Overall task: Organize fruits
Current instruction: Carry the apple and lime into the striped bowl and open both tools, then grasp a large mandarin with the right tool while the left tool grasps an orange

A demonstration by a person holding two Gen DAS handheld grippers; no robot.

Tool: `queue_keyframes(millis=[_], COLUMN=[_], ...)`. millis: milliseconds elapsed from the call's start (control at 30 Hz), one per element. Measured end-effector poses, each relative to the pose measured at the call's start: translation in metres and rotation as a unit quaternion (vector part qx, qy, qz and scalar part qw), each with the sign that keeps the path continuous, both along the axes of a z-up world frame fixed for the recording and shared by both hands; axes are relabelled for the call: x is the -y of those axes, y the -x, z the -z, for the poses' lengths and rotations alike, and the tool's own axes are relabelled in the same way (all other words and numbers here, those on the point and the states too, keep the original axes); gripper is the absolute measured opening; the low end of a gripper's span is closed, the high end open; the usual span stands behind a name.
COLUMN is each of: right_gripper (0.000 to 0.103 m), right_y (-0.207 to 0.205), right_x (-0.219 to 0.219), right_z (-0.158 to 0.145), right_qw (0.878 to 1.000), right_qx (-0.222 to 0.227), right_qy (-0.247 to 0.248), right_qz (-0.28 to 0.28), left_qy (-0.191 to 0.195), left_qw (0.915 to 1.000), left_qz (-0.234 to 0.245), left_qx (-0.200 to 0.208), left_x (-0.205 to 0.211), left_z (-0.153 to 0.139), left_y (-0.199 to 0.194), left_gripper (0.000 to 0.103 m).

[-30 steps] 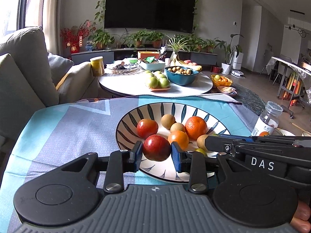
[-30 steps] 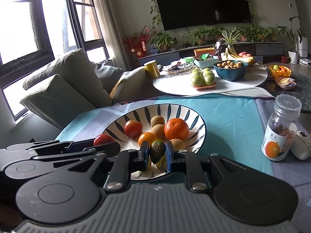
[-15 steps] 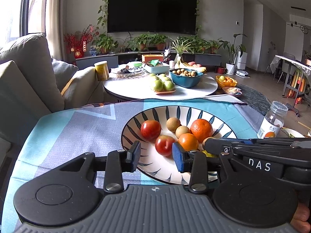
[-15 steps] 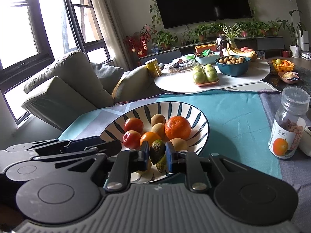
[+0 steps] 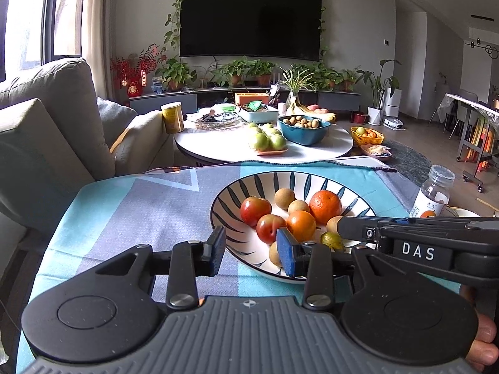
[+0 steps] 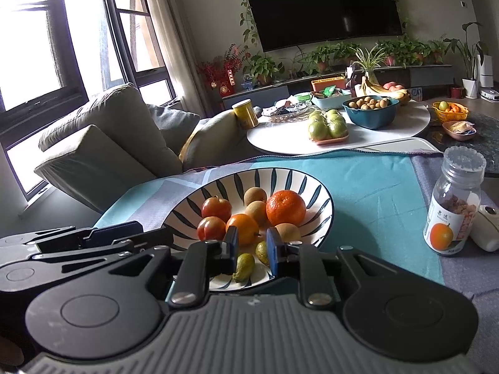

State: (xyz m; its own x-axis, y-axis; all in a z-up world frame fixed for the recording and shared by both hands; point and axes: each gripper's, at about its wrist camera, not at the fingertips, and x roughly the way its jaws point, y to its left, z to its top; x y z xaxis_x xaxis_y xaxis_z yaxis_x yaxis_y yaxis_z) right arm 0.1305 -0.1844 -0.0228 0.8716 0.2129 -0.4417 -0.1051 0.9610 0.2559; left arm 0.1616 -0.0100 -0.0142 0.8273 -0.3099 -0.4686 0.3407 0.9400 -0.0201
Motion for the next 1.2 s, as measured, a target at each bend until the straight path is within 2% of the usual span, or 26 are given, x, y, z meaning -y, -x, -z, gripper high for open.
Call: queue_keyframes(millis=[733, 1200], right_gripper=[0.078, 0.078], right_y=[0.043, 0.063], right_x=[-0.004, -0.027], right_z=[-0.009, -0.006], right_qw=[1.0, 0.999], right_qx=[0.011, -0.002], right_qy=[0.001, 0.016], right_qz=[-0.008, -0.049], left_qy=[0.011, 0.019], left_qw=[0.9988, 0.9975], left_qz=[-0.045, -0.068], left_qx=[0.013, 0.0], left_x=[-0.039, -0.06], left_z=[-0.01, 0.0], left_y=[0.049, 0.074], left_gripper=[0.034, 0.035])
